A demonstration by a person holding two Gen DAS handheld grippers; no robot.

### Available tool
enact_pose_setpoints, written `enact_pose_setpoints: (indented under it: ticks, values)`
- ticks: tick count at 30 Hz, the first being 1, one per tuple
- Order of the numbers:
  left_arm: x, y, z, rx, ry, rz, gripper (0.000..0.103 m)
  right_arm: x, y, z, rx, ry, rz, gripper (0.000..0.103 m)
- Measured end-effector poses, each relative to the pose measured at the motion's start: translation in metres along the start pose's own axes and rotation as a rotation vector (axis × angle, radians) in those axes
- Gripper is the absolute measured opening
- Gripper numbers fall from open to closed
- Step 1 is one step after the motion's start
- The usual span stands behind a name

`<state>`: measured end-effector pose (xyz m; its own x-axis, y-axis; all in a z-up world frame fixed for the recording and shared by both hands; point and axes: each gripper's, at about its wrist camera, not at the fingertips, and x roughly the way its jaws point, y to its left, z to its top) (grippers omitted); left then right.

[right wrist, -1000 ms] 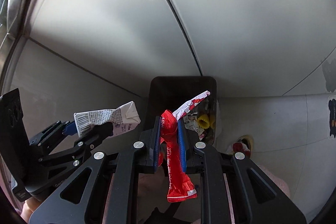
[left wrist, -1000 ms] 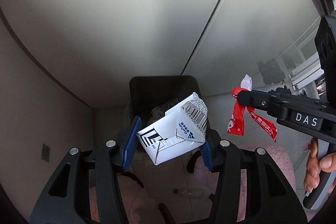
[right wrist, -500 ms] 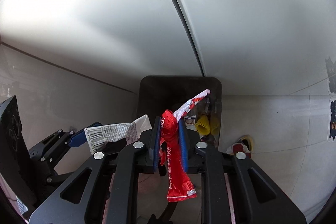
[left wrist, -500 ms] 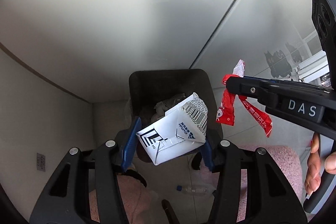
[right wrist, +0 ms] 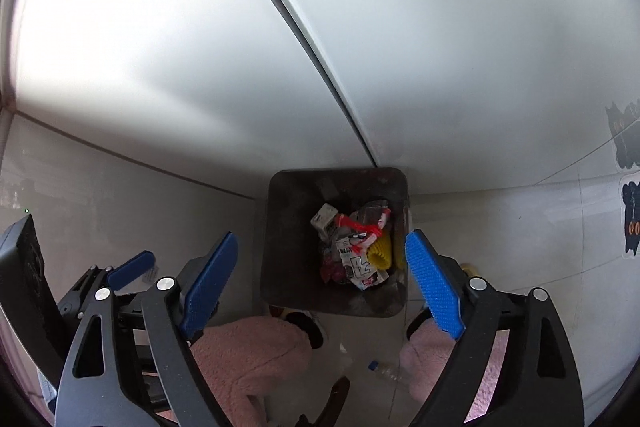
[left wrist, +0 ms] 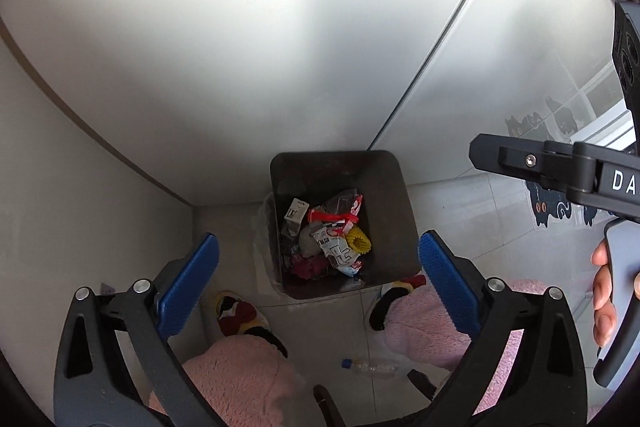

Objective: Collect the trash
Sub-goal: 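Raise both open tools back toward the counter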

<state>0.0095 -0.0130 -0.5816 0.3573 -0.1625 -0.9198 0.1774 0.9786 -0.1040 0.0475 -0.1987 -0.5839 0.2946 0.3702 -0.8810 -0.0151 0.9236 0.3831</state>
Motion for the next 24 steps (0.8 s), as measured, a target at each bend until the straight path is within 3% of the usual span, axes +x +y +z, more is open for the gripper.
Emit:
enact_pose_setpoints:
  ticks: [6,13,24]
  values:
    - [-0.054,-0.010,-0.004,0.012,-0.082,-0.001,0.095,-0.047,0.009,-0.009,-0.038,-0.068,-0.025,0.097]
    - [-0.129,-0.016,0.001,0.024,-0.207,-0.001,0.095,-0.118,0.016,-0.023,-0.096,-0.155,-0.016,0.097]
    - [-0.244,-0.007,0.069,-0.021,-0.409,0.006,0.095,-0.239,0.036,0.011,-0.176,-0.373,-0.008,0.100]
